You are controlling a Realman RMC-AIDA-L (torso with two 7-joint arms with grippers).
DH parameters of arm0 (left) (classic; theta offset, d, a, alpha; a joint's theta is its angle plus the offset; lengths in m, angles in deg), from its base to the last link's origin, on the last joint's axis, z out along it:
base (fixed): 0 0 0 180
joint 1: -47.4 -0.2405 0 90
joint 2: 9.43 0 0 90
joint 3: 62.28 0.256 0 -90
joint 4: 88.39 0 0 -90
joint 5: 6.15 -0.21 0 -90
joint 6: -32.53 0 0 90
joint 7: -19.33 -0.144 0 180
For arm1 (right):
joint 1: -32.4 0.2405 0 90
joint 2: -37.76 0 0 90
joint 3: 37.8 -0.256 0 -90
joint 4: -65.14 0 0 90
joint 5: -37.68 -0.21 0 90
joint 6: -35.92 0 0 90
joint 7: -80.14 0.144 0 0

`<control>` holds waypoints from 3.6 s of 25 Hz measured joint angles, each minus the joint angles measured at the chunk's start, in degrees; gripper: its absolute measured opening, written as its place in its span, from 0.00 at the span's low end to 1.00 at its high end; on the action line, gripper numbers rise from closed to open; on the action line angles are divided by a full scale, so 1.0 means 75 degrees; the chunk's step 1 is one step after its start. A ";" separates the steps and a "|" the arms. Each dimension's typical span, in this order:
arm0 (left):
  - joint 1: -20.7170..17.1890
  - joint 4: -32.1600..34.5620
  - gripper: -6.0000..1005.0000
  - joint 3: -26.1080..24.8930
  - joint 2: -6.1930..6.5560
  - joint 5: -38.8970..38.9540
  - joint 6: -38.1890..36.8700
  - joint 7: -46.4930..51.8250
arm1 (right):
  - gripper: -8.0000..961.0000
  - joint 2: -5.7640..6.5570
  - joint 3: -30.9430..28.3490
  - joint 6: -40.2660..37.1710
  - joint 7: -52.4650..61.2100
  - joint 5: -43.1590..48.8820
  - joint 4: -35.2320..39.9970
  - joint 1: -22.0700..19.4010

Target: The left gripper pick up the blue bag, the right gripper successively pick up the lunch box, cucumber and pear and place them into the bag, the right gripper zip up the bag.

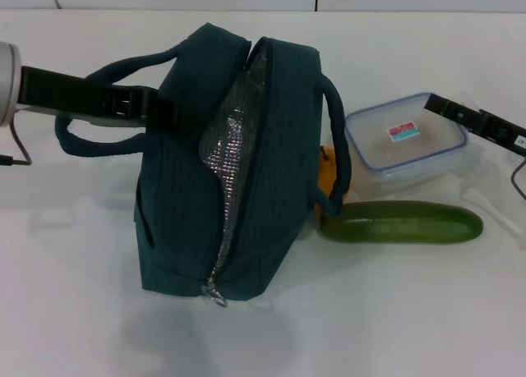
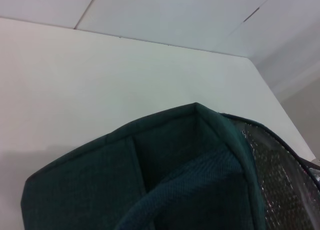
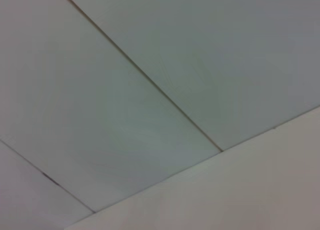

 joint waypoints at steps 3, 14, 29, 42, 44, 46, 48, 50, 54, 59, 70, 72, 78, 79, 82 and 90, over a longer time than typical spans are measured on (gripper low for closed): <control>0.0000 -0.0006 0.05 0.0000 -0.0011 0.0009 0.0000 0.0000 | 0.70 0.0001 0.0006 -0.0140 0.0056 -0.0001 0.0000 -0.0008; 0.0000 -0.0054 0.05 0.0000 -0.0019 0.0025 0.0000 0.0042 | 0.67 0.0001 -0.0058 -0.0487 0.0253 -0.0016 0.0012 -0.0119; 0.0021 -0.0046 0.05 -0.0001 -0.0020 0.0029 0.0012 0.0047 | 0.41 0.0001 -0.0078 -0.0737 0.0459 -0.0038 0.0045 -0.0133; 0.0024 -0.0036 0.05 -0.0001 -0.0013 0.0017 0.0024 0.0006 | 0.37 0.0047 -0.0020 -0.0976 0.0640 0.0005 0.0070 -0.0182; 0.0024 -0.0035 0.05 -0.0001 -0.0015 0.0007 0.0024 0.0005 | 0.37 0.0051 -0.0019 -0.1045 0.0642 -0.0009 0.0071 -0.0192; 0.0024 -0.0036 0.05 -0.0001 -0.0016 -0.0004 0.0024 0.0003 | 0.37 0.0057 -0.0020 -0.1129 0.0643 -0.0017 0.0071 -0.0204; 0.0025 -0.0040 0.05 -0.0001 -0.0016 -0.0009 0.0028 0.0002 | 0.36 0.0058 -0.0022 -0.1183 0.0646 -0.0014 0.0074 -0.0211; 0.0046 -0.0040 0.05 -0.0001 -0.0015 -0.0013 0.0031 0.0000 | 0.36 0.0055 -0.0019 -0.1205 0.0650 0.0011 0.0080 -0.0211; 0.0093 -0.0036 0.05 0.0041 -0.0022 -0.0002 0.0035 0.0000 | 0.35 0.0052 0.0001 -0.1215 0.0656 0.0038 0.0093 -0.0215; 0.0095 -0.0027 0.05 0.0070 -0.0021 0.0016 0.0035 0.0007 | 0.21 0.0041 0.0005 -0.1171 0.0657 0.0044 0.0095 -0.0217; 0.0107 -0.0011 0.05 0.0056 -0.0019 0.0028 0.0044 0.0002 | 0.18 0.0004 -0.0099 -0.1201 0.0657 -0.0410 0.0103 -0.0410; 0.0107 -0.0011 0.05 0.0038 -0.0016 0.0028 0.0046 0.0012 | 0.13 0.0012 -0.0100 -0.1209 0.0657 -0.0544 0.0100 -0.0438; 0.0111 -0.0011 0.05 0.0034 -0.0008 0.0028 0.0046 0.0017 | 0.11 0.0025 -0.0089 -0.1221 0.0657 -0.0609 0.0082 -0.0448; 0.0118 -0.0011 0.05 0.0034 -0.0008 0.0028 0.0047 0.0017 | 0.11 0.0025 -0.0096 -0.1228 0.0657 -0.0633 0.0075 -0.0455; 0.0129 -0.0011 0.05 0.0034 -0.0007 0.0028 0.0047 0.0017 | 0.11 0.0032 -0.0103 -0.1316 0.0657 -0.0827 0.0065 -0.0533; 0.0185 -0.0008 0.05 0.0035 0.0002 0.0028 0.0034 0.0038 | 0.11 0.0083 -0.0101 -0.1619 0.0873 -0.1385 0.0041 -0.0809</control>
